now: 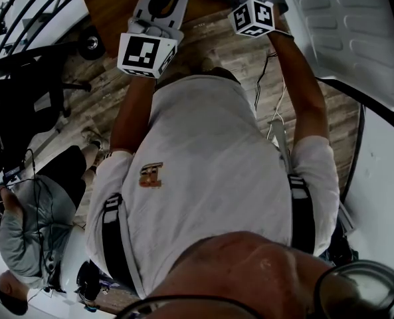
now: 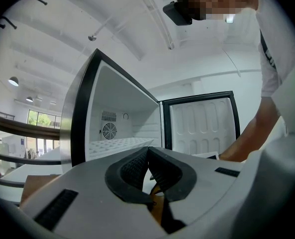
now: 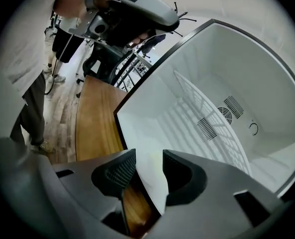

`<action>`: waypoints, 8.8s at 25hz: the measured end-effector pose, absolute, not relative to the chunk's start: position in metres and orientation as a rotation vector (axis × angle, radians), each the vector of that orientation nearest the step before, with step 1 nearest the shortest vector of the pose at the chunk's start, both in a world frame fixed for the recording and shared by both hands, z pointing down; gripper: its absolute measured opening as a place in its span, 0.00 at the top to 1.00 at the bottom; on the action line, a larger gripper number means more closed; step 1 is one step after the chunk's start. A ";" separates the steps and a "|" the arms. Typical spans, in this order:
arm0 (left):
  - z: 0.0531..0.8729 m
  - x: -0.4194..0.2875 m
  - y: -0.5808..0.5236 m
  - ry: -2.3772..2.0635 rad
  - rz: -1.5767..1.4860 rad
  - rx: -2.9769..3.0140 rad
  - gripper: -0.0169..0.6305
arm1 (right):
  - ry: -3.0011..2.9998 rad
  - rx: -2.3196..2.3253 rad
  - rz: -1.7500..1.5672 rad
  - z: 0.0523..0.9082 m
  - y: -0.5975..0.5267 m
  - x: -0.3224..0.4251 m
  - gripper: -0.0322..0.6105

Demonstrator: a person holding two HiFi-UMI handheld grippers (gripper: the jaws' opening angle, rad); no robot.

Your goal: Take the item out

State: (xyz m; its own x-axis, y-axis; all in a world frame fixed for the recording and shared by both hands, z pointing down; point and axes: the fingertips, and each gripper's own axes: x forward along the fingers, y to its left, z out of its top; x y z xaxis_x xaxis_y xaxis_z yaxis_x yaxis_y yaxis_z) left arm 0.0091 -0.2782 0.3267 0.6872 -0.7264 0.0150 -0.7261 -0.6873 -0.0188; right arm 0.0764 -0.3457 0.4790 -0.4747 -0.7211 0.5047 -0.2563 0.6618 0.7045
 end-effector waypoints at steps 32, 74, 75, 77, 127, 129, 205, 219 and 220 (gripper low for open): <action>0.346 0.015 -0.305 1.350 -0.096 -2.838 0.95 | -1.963 0.597 -0.716 0.538 -0.388 0.091 0.68; 0.353 0.010 -0.311 1.376 -0.132 -2.850 0.95 | -1.870 0.420 -0.778 0.564 -0.399 0.082 0.79; 0.353 0.011 -0.310 1.375 -0.132 -2.850 0.95 | -1.866 0.420 -0.786 0.565 -0.398 0.082 0.79; 0.353 0.012 -0.309 1.371 -0.133 -2.850 0.95 | -1.859 0.420 -0.799 0.565 -0.396 0.082 0.80; 0.350 0.020 -0.272 1.248 -0.145 -2.883 0.95 | -1.721 0.637 -1.264 0.478 -0.323 0.077 0.89; 0.348 0.020 -0.269 1.245 -0.143 -2.879 0.95 | -1.715 0.639 -1.262 0.477 -0.315 0.079 0.89; 0.311 -0.010 -0.198 1.108 0.015 -2.914 0.95 | -1.636 0.816 -1.398 0.310 -0.185 0.048 0.89; 0.316 0.000 -0.209 1.093 0.007 -2.921 0.95 | -1.634 0.810 -1.393 0.315 -0.195 0.057 0.89; 0.320 0.001 -0.210 1.092 0.004 -2.921 0.95 | -1.634 0.810 -1.393 0.319 -0.196 0.058 0.89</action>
State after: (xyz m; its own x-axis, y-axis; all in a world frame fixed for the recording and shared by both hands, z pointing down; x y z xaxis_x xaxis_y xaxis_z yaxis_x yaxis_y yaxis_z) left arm 0.0012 -0.2101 0.3198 0.7546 -0.6561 -0.0106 -0.6562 -0.7543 -0.0210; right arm 0.0580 -0.1961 0.3190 -0.4557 -0.8725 0.1766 0.0365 0.1799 0.9830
